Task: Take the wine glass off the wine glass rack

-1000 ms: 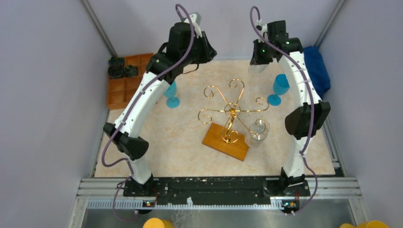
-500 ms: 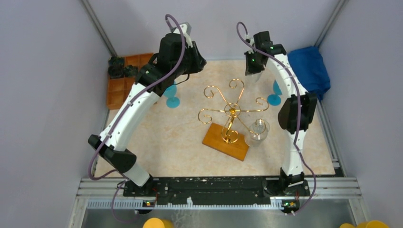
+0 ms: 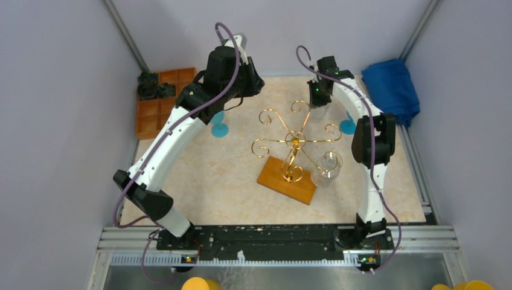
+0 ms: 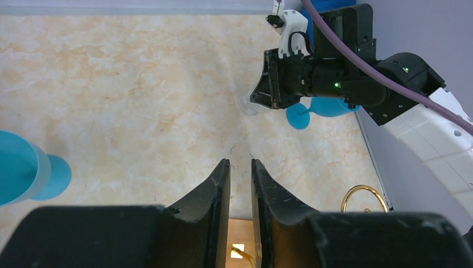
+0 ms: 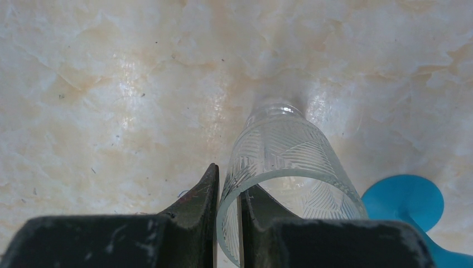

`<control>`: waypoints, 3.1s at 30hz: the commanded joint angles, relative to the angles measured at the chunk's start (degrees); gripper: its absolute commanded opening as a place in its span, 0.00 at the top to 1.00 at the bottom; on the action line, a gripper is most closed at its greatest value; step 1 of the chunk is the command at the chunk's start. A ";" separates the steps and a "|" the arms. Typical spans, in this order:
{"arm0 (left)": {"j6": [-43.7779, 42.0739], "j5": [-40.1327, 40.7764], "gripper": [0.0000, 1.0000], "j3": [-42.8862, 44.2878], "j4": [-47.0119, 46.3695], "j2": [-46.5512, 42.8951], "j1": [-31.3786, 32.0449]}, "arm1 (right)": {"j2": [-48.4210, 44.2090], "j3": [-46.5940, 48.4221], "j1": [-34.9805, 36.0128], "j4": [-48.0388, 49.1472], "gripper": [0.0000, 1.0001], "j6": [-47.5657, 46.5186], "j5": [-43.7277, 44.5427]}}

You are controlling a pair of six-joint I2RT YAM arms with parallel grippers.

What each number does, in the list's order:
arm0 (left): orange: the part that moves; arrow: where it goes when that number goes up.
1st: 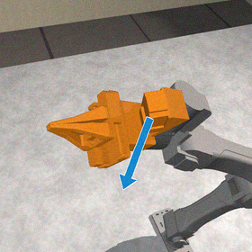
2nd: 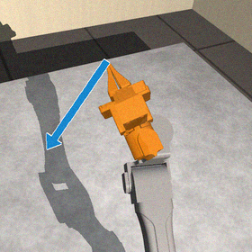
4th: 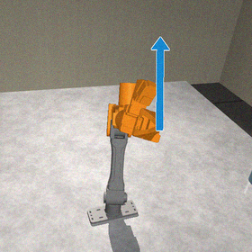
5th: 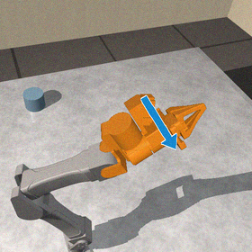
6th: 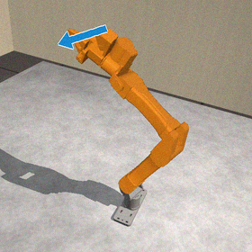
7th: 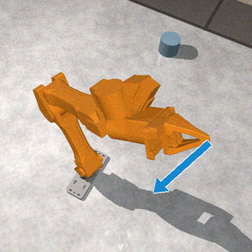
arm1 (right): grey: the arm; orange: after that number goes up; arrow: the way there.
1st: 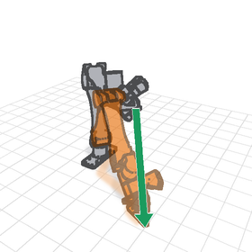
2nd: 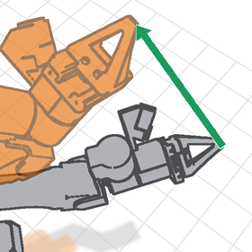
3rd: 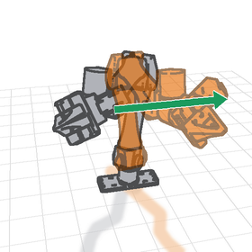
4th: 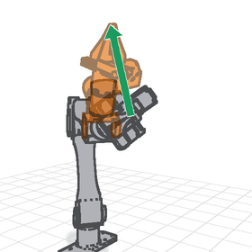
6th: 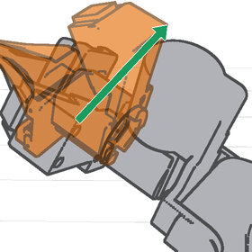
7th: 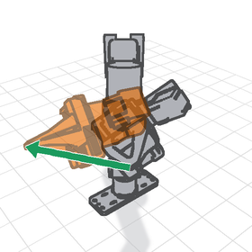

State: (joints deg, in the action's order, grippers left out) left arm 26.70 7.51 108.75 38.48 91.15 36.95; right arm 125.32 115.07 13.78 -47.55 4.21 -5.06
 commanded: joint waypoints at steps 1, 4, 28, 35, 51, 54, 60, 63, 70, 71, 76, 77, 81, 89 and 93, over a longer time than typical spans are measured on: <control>-0.95 0.02 0.74 -1.11 -1.39 -0.87 0.27 | -0.42 -0.76 0.37 5.70 1.00 0.55 -0.86; -0.95 0.14 0.73 -1.64 -1.65 -1.05 0.24 | 0.40 -1.23 0.37 5.76 1.00 0.61 -0.79; -1.16 0.70 0.69 -4.33 -2.36 -2.62 0.21 | -3.41 10.24 0.37 -2.49 0.47 1.82 -3.81; -1.03 0.82 0.68 -4.33 -2.46 -2.78 0.15 | -11.94 13.60 0.37 -4.83 0.44 3.02 -2.64; -1.65 -4.33 0.67 -7.12 -6.08 -5.22 0.40 | -68.80 -30.73 -0.16 23.74 0.59 21.08 -4.28; -2.34 -5.75 0.67 -7.58 -6.75 -6.21 2.00 | -77.59 -33.69 -0.09 19.36 0.64 24.79 -7.64; -3.23 -2.68 0.68 -7.91 -5.86 -8.41 7.51 | -89.77 -43.52 -0.12 16.21 0.66 36.25 -19.54; -2.57 -0.83 0.68 -8.98 -5.13 -10.41 9.76 | -94.91 -49.41 -0.11 16.06 0.64 41.19 -24.33; -1.10 0.96 0.68 -11.76 -5.03 -15.01 12.44 | -101.74 -51.89 -0.10 6.72 0.62 39.26 -20.24; -1.00 1.13 0.68 -11.92 -5.07 -15.21 12.71 | -102.28 -52.26 -0.03 6.35 0.62 39.49 -19.65; -0.82 1.91 0.68 -12.23 -4.74 -15.39 13.66 | -103.73 -53.25 -0.08 3.64 0.63 39.03 -17.58; -0.78 2.06 0.68 -12.24 -4.73 -15.27 13.74 | -104.11 -53.88 -0.07 3.80 0.63 39.22 -17.56; -0.77 2.05 0.68 -12.20 -4.90 -15.20 13.98 | -105.32 -55.63 -0.09 1.72 0.64 38.21 -15.85; -1.09 2.36 0.67 -12.64 -5.29 -15.21 14.12 | -106.09 -59.37 -0.11 4.30 0.67 39.46 -16.82; -1.43 3.25 0.67 -12.85 -5.42 -15.43 14.12 | -105.32 -57.95 -0.07 4.89 0.68 39.86 -17.46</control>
State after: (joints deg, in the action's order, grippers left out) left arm 25.82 9.34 96.57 33.47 76.03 50.54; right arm 19.51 56.18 13.74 -43.99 43.79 -22.09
